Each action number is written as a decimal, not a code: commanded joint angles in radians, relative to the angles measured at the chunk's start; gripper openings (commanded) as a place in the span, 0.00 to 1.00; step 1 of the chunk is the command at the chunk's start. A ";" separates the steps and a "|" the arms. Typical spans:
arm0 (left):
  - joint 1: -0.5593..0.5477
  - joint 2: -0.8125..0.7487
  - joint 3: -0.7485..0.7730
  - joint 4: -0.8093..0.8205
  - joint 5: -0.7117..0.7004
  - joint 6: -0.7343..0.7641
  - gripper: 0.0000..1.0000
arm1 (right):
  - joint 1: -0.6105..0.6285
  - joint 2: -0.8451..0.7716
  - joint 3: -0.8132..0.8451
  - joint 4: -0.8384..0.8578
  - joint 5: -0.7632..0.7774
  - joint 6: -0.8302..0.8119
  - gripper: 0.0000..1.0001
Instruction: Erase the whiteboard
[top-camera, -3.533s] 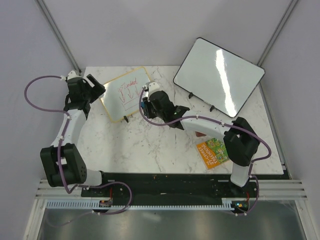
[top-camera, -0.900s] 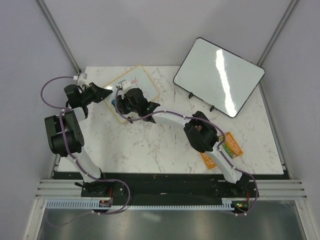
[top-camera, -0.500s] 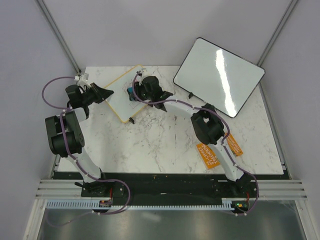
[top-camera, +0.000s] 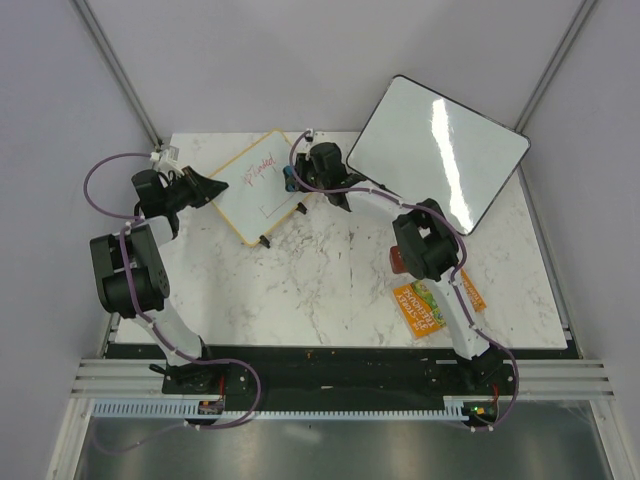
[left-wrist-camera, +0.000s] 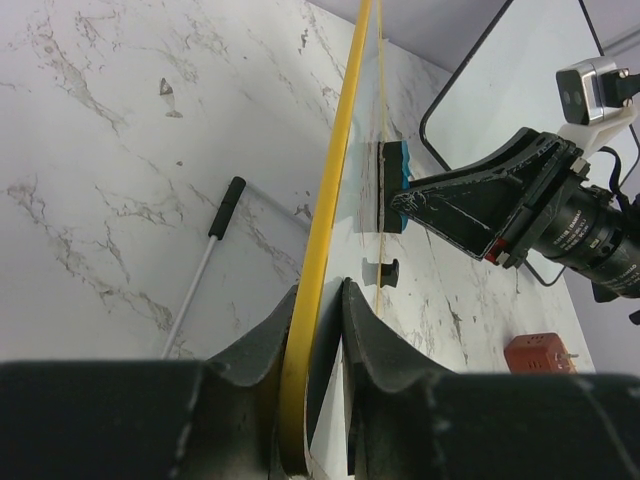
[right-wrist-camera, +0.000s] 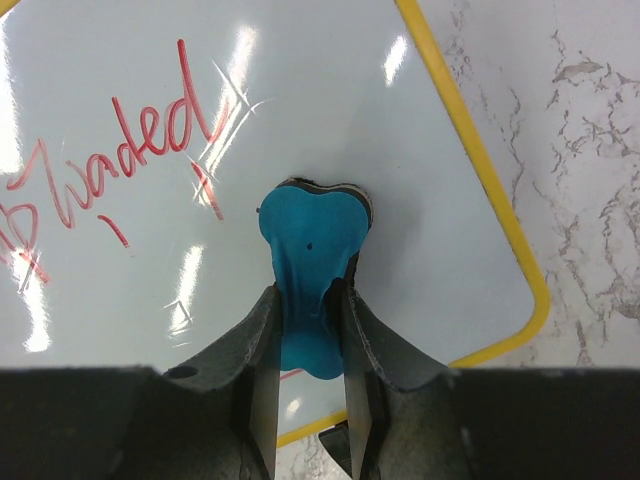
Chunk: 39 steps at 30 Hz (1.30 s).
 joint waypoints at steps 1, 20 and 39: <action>0.014 -0.020 -0.019 -0.062 -0.126 0.166 0.02 | -0.013 0.046 -0.052 -0.177 -0.040 -0.030 0.00; 0.008 -0.032 -0.021 -0.073 -0.130 0.172 0.02 | -0.038 0.010 -0.124 -0.125 -0.191 -0.079 0.00; -0.003 -0.024 -0.010 -0.076 -0.126 0.171 0.02 | 0.115 -0.009 -0.058 -0.120 -0.274 -0.247 0.00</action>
